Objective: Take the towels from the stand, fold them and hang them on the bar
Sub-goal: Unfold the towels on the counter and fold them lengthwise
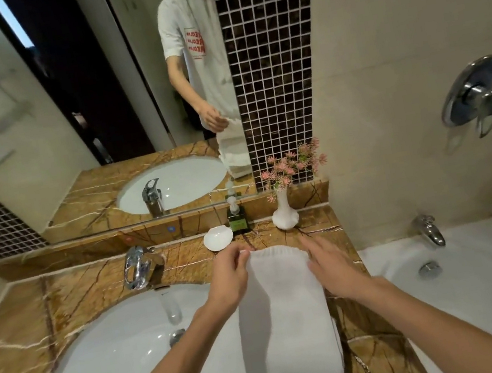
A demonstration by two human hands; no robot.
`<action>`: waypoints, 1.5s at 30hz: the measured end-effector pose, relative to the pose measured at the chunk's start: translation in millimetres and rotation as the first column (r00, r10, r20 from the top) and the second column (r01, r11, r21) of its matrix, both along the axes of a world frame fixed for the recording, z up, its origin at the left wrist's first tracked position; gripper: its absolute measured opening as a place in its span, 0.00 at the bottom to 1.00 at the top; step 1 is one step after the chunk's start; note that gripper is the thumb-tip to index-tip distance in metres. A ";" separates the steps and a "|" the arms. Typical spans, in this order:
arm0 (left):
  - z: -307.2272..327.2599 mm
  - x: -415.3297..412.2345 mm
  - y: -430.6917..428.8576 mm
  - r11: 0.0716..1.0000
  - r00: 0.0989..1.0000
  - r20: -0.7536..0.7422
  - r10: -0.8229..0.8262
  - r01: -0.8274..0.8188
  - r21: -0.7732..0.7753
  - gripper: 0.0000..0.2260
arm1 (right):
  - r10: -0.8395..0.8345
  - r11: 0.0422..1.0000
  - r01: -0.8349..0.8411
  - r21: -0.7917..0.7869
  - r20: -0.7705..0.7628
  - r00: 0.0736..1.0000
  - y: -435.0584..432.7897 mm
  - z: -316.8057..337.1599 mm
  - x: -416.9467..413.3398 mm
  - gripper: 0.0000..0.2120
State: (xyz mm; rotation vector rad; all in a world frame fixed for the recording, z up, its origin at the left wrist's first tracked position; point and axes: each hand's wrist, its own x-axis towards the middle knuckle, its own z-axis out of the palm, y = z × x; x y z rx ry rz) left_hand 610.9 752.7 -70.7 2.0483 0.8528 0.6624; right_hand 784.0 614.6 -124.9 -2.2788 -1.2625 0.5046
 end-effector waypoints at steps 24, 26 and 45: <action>98.5 -76.7 -88.7 0.970 0.943 0.231 -0.239 0.240 0.023 0.08 | 0.230 0.932 -0.092 0.351 -0.374 0.898 -73.6 138.2 -122.1 0.10; 105.8 -79.9 -95.0 0.970 0.939 0.245 -0.242 0.243 0.029 0.08 | 0.238 0.928 -0.113 0.355 -0.333 0.912 -82.3 143.2 -123.7 0.10; 151.0 -100.8 -105.5 0.907 0.939 0.180 -0.293 0.213 0.362 0.16 | 0.202 0.841 -0.260 0.473 0.171 0.964 -116.2 198.3 -106.6 0.11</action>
